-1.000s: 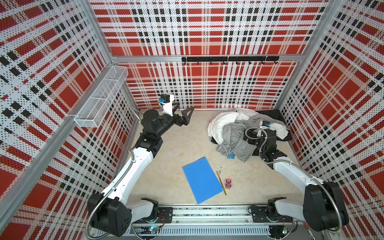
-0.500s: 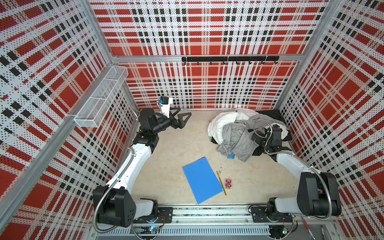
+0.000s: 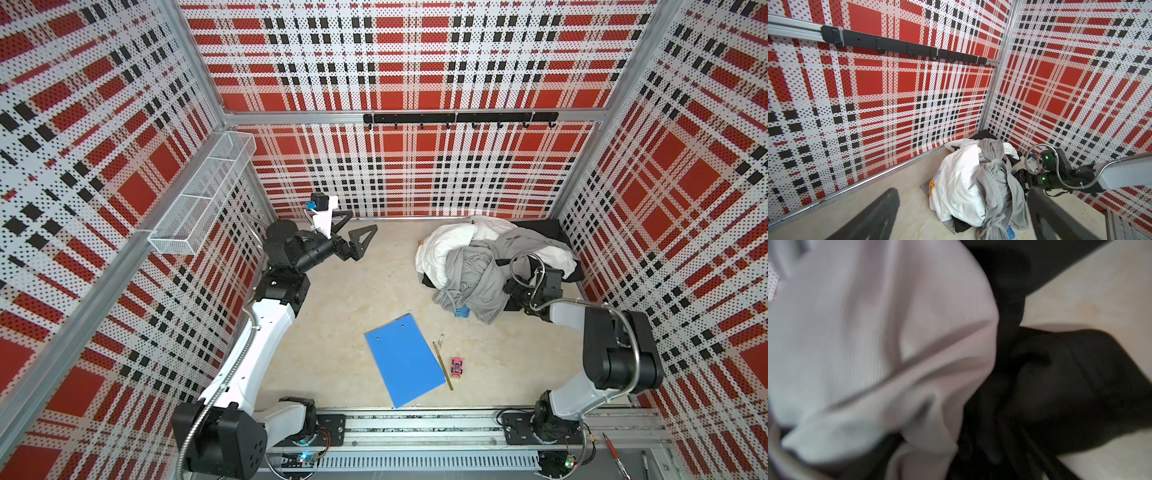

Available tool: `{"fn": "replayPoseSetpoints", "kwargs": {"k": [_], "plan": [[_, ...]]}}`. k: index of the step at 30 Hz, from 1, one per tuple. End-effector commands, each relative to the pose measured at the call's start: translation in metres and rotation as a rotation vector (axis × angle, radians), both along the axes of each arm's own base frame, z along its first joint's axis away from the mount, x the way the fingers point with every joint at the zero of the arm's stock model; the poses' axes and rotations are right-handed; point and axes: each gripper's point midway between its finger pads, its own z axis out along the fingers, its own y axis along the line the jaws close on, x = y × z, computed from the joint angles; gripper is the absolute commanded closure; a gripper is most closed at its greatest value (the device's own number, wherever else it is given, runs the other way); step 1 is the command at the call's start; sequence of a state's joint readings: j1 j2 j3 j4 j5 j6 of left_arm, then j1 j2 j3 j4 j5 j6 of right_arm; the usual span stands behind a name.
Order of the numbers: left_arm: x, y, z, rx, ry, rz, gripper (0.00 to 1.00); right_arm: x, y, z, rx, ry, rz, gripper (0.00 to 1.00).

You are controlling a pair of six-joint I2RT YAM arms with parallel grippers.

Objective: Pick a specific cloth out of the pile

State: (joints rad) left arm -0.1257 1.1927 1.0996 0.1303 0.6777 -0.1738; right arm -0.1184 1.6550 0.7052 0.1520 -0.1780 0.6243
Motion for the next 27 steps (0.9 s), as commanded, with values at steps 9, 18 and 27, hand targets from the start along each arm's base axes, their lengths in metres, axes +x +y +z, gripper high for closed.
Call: {"fn": "replayPoseSetpoints", "kwargs": {"k": [9, 18, 27], "plan": [[0.0, -0.002, -0.007, 0.022, 0.009, 0.011, 0.01, 0.032, -0.031, 0.059, -0.161, -0.083, -0.084, 1.0], [0.0, -0.004, -0.007, 0.023, 0.011, 0.009, 0.01, 0.034, -0.078, 0.216, -0.507, -0.18, -0.235, 1.0], [-0.001, -0.004, -0.007, 0.032, 0.005, 0.019, 0.01, 0.084, 0.035, 0.251, -0.915, -0.147, -0.045, 1.0]]}}
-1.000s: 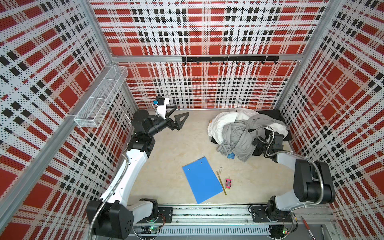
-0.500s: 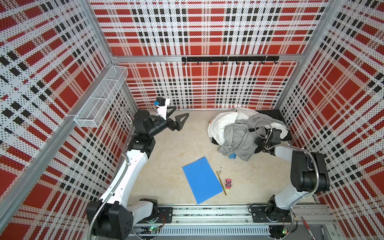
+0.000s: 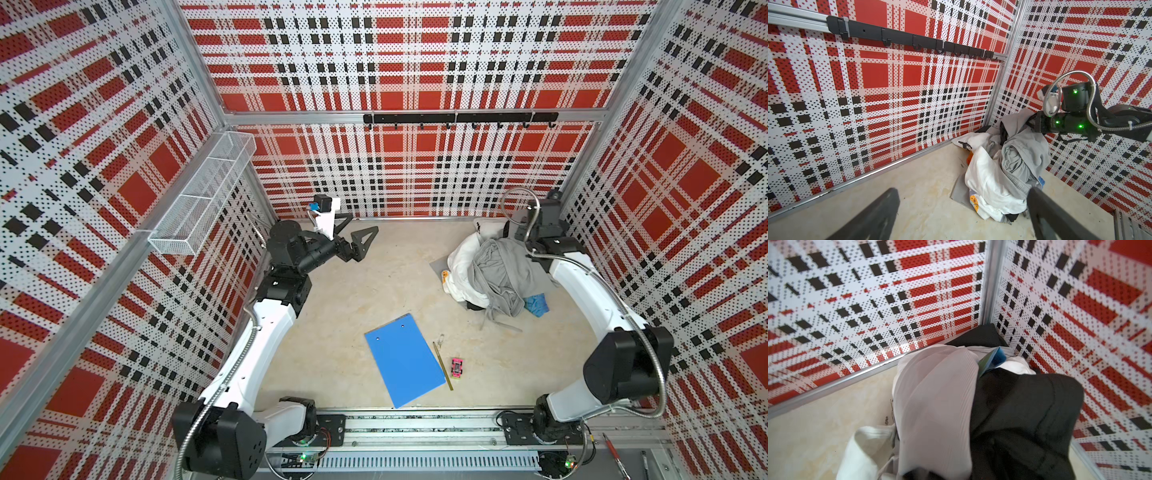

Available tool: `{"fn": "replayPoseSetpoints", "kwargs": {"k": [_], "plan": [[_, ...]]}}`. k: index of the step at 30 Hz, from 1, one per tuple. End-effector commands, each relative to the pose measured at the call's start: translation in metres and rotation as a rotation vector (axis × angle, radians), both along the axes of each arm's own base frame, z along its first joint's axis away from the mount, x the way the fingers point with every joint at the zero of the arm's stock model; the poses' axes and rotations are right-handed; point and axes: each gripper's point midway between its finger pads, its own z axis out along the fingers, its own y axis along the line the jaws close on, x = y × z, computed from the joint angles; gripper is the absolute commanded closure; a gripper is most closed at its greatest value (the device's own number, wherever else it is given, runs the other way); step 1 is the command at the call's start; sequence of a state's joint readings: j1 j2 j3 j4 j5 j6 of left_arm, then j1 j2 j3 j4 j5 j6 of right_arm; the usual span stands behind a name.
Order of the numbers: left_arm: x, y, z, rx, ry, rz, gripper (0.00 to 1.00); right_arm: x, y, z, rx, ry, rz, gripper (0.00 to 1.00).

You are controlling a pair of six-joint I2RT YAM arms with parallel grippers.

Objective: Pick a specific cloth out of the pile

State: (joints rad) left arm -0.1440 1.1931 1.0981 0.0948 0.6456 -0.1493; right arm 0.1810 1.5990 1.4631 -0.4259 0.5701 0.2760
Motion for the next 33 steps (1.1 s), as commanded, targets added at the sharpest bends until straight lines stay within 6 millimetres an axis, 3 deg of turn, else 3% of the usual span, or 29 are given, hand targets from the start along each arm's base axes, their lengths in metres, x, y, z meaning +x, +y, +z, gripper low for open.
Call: {"fn": "replayPoseSetpoints", "kwargs": {"k": [1, 4, 7, 10, 11, 12, 16, 19, 21, 22, 25, 29, 33], "plan": [[-0.002, -0.001, 0.001, 0.014, -0.013, 0.007, 0.01, 0.022, 0.041, -0.017, -0.21, 0.084, 0.029, 1.0], [-0.002, 0.0, 0.0, 0.022, -0.014, 0.015, 0.01, 0.032, 0.083, -0.087, -0.202, 0.224, 0.122, 1.0], [-0.001, 0.0, 0.0, 0.023, -0.015, 0.016, 0.01, 0.027, 0.108, -0.147, -0.156, 0.316, 0.186, 1.0], [-0.001, 0.0, 0.0, 0.021, -0.013, 0.014, 0.01, 0.019, 0.121, -0.177, -0.149, 0.372, 0.221, 0.99], [-0.001, 0.0, 0.001, 0.021, -0.014, 0.014, 0.01, 0.018, 0.121, -0.176, -0.142, 0.37, 0.222, 0.98], [-0.002, 0.0, 0.001, 0.02, -0.014, 0.012, 0.01, 0.018, 0.12, -0.171, -0.132, 0.358, 0.221, 0.9], [-0.003, 0.0, 0.002, 0.019, -0.016, 0.011, 0.01, 0.017, 0.11, -0.123, -0.027, 0.259, 0.247, 0.61], [-0.003, -0.001, 0.001, 0.02, -0.015, 0.012, 0.01, 0.009, 0.096, -0.084, 0.072, 0.179, 0.269, 0.27], [-0.004, -0.002, 0.002, 0.021, -0.018, 0.008, 0.01, 0.0, 0.08, -0.07, 0.156, 0.149, 0.274, 0.05], [-0.004, -0.003, 0.001, 0.021, -0.017, 0.006, 0.01, -0.005, 0.071, -0.069, 0.2, 0.14, 0.271, 0.0], [-0.004, -0.004, 0.002, 0.02, -0.016, 0.003, 0.01, -0.02, 0.05, -0.074, 0.352, 0.112, 0.279, 0.0], [-0.004, -0.004, 0.0, 0.024, -0.014, 0.004, 0.01, -0.036, 0.035, -0.102, 0.451, 0.096, 0.3, 0.0], [-0.004, -0.007, -0.002, 0.027, -0.009, -0.002, 0.01, -0.029, 0.032, -0.129, 0.576, 0.066, 0.386, 0.0]]}}
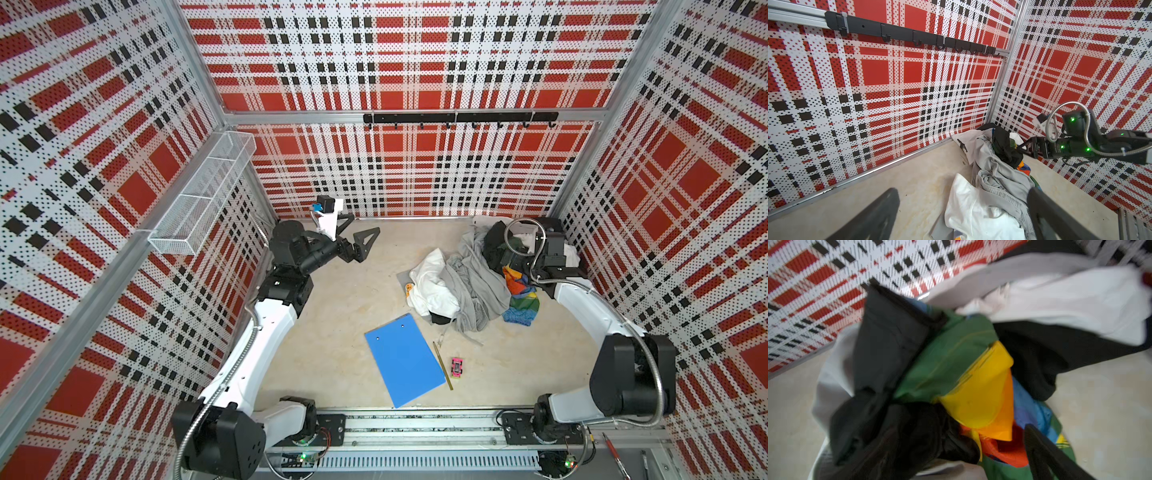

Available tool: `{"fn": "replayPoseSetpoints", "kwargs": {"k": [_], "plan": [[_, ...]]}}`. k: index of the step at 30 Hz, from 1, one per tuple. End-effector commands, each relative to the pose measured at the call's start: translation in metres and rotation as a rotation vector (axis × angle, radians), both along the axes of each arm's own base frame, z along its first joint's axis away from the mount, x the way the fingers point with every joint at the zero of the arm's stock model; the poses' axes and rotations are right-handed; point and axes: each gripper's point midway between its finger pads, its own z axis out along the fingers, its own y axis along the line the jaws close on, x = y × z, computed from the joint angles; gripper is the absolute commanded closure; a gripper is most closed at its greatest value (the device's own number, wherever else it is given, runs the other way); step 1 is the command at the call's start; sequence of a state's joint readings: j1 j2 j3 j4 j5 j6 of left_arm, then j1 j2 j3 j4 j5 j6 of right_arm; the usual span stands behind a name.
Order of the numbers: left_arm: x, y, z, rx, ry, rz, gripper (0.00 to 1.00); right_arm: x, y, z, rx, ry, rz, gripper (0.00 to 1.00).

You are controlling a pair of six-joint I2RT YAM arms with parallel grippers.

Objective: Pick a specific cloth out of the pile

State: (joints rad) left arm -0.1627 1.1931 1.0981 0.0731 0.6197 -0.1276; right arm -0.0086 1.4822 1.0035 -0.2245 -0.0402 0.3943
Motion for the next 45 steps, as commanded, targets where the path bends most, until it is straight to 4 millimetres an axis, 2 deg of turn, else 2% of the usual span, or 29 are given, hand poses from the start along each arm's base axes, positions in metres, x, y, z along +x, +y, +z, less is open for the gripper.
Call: {"fn": "replayPoseSetpoints", "kwargs": {"k": [1, 7, 8, 9, 10, 11, 12, 16, 20, 22, 24, 26, 28, 32, 34, 36, 39, 41, 43, 45], "plan": [[-0.004, -0.004, 0.003, 0.01, -0.016, -0.01, 0.01, 0.018, 0.021, -0.007, 0.166, -0.082, 0.134, 0.0], [-0.005, -0.007, 0.0, 0.032, -0.017, 0.0, 0.01, 0.035, 0.009, -0.065, 0.142, 0.057, 0.069, 0.02], [-0.005, -0.009, -0.001, 0.033, -0.016, -0.004, 0.01, 0.037, 0.008, -0.071, 0.144, 0.069, 0.056, 0.19], [-0.005, -0.01, -0.001, 0.034, -0.015, -0.007, 0.01, 0.038, 0.005, -0.074, 0.142, 0.075, 0.038, 0.44], [-0.005, -0.01, -0.001, 0.034, -0.016, -0.008, 0.01, 0.039, 0.0, -0.075, 0.13, 0.078, 0.01, 0.65], [-0.005, -0.011, -0.002, 0.034, -0.012, -0.008, 0.01, 0.039, -0.006, -0.071, 0.11, 0.069, -0.017, 0.8], [-0.004, -0.01, -0.002, 0.034, -0.01, -0.005, 0.01, 0.039, -0.011, -0.062, 0.088, 0.047, -0.038, 0.88], [-0.003, -0.007, -0.001, 0.023, -0.01, -0.001, 0.01, 0.04, -0.022, -0.009, -0.022, -0.038, -0.057, 1.0], [-0.001, -0.007, -0.002, 0.017, 0.0, -0.003, 0.01, 0.031, -0.017, 0.064, -0.297, -0.129, -0.109, 1.0], [-0.001, -0.007, -0.002, 0.016, 0.001, -0.002, 0.01, 0.026, 0.0, 0.098, -0.444, -0.169, -0.116, 1.0], [-0.001, -0.007, -0.002, 0.016, 0.001, -0.002, 0.01, 0.024, 0.03, 0.122, -0.562, -0.195, -0.083, 1.0], [-0.001, -0.006, -0.002, 0.016, 0.002, -0.001, 0.01, 0.026, 0.063, 0.127, -0.654, -0.199, -0.03, 1.0], [0.0, -0.006, -0.002, 0.019, 0.0, 0.007, 0.01, 0.029, 0.1, 0.114, -0.683, -0.179, 0.059, 1.0], [0.001, -0.004, -0.003, 0.034, -0.001, 0.03, 0.01, 0.024, 0.165, 0.07, -0.739, -0.139, 0.238, 0.99], [0.002, -0.003, -0.003, 0.034, 0.003, 0.039, 0.01, 0.016, 0.195, 0.041, -0.779, -0.105, 0.339, 0.98], [0.004, -0.001, -0.004, 0.031, 0.012, 0.044, 0.01, 0.011, 0.213, 0.008, -0.775, -0.044, 0.419, 0.97], [0.005, 0.001, -0.003, 0.028, 0.016, 0.049, 0.01, 0.009, 0.217, -0.033, -0.76, 0.039, 0.467, 0.93], [0.005, 0.001, -0.003, 0.029, 0.015, 0.052, 0.01, 0.01, 0.213, -0.052, -0.762, 0.089, 0.474, 0.91], [0.005, 0.001, -0.003, 0.03, 0.013, 0.053, 0.01, 0.012, 0.201, -0.067, -0.763, 0.138, 0.451, 0.9], [0.005, 0.001, -0.003, 0.032, 0.014, 0.054, 0.01, 0.016, 0.179, -0.077, -0.744, 0.182, 0.395, 0.9]]}}
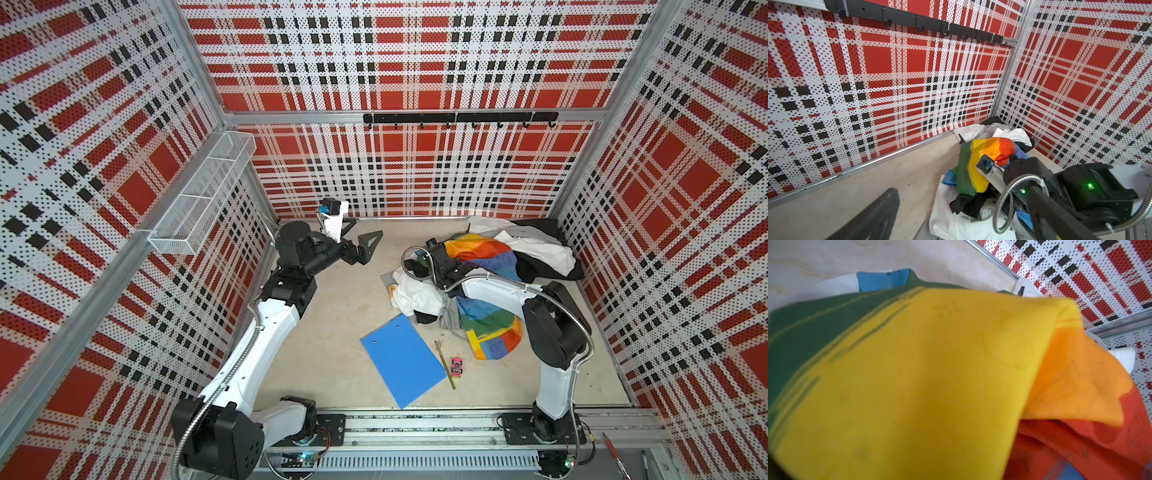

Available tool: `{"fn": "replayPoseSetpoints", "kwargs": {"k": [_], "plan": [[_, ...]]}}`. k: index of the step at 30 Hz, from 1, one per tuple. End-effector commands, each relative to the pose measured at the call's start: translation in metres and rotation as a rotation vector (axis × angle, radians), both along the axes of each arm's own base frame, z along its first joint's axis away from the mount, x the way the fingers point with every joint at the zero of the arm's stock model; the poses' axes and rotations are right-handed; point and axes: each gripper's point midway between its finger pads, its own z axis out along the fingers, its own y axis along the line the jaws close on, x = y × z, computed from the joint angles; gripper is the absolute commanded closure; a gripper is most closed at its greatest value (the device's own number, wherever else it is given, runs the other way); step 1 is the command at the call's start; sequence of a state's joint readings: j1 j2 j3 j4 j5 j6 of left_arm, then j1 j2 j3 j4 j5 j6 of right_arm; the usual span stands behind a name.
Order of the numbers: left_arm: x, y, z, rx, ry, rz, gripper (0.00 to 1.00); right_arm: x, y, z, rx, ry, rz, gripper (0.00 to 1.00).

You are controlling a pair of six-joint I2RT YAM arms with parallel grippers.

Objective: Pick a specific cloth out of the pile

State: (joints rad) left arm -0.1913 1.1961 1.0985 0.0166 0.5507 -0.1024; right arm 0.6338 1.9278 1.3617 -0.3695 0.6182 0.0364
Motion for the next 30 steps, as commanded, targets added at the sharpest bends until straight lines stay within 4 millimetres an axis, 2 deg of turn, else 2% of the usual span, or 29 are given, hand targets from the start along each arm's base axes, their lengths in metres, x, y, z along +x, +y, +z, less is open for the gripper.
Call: {"fn": "replayPoseSetpoints", "kwargs": {"k": [1, 5, 7, 9, 12, 15, 16, 19, 21, 23, 26, 28, 29, 30], "plan": [[0.001, 0.003, 0.011, 0.002, -0.028, 0.016, 0.01, 0.003, -0.034, -0.029, 0.03, 0.08, -0.101, 0.9], [0.001, 0.003, 0.012, 0.0, -0.031, 0.016, 0.01, 0.013, -0.09, -0.02, 0.063, 0.048, -0.259, 0.87], [0.001, 0.003, 0.011, -0.005, -0.026, 0.011, 0.01, 0.023, -0.11, -0.014, 0.086, 0.034, -0.307, 0.85], [0.002, 0.002, 0.01, -0.006, -0.023, 0.008, 0.01, 0.031, -0.117, -0.01, 0.111, 0.044, -0.319, 0.79], [0.002, 0.002, 0.009, -0.001, -0.022, 0.015, 0.01, 0.039, -0.101, 0.007, 0.173, 0.029, -0.24, 0.63], [0.003, 0.003, 0.009, 0.0, -0.023, 0.016, 0.01, 0.035, -0.087, 0.034, 0.26, -0.001, -0.183, 0.4], [0.003, 0.003, 0.009, 0.0, -0.022, 0.016, 0.01, 0.03, -0.083, 0.047, 0.28, -0.029, -0.167, 0.32], [0.002, 0.003, 0.01, -0.002, -0.025, 0.015, 0.01, 0.012, -0.063, 0.076, 0.33, -0.073, -0.086, 0.18], [0.003, 0.004, 0.01, -0.007, -0.023, 0.015, 0.01, -0.001, -0.048, 0.085, 0.34, -0.079, -0.034, 0.12], [0.004, 0.006, 0.011, -0.012, -0.022, 0.016, 0.01, -0.017, -0.027, 0.087, 0.364, -0.052, 0.036, 0.0], [0.004, 0.008, 0.01, -0.017, -0.021, 0.016, 0.01, -0.031, 0.005, 0.074, 0.41, 0.027, 0.13, 0.0], [0.004, 0.007, 0.011, -0.017, -0.022, 0.013, 0.01, -0.036, 0.023, 0.058, 0.425, 0.09, 0.178, 0.02], [0.004, 0.008, 0.01, -0.018, -0.021, 0.016, 0.01, -0.037, 0.03, 0.049, 0.439, 0.123, 0.191, 0.08], [0.004, 0.007, 0.011, -0.018, -0.021, 0.016, 0.01, -0.037, 0.035, 0.042, 0.454, 0.146, 0.194, 0.19]]}}
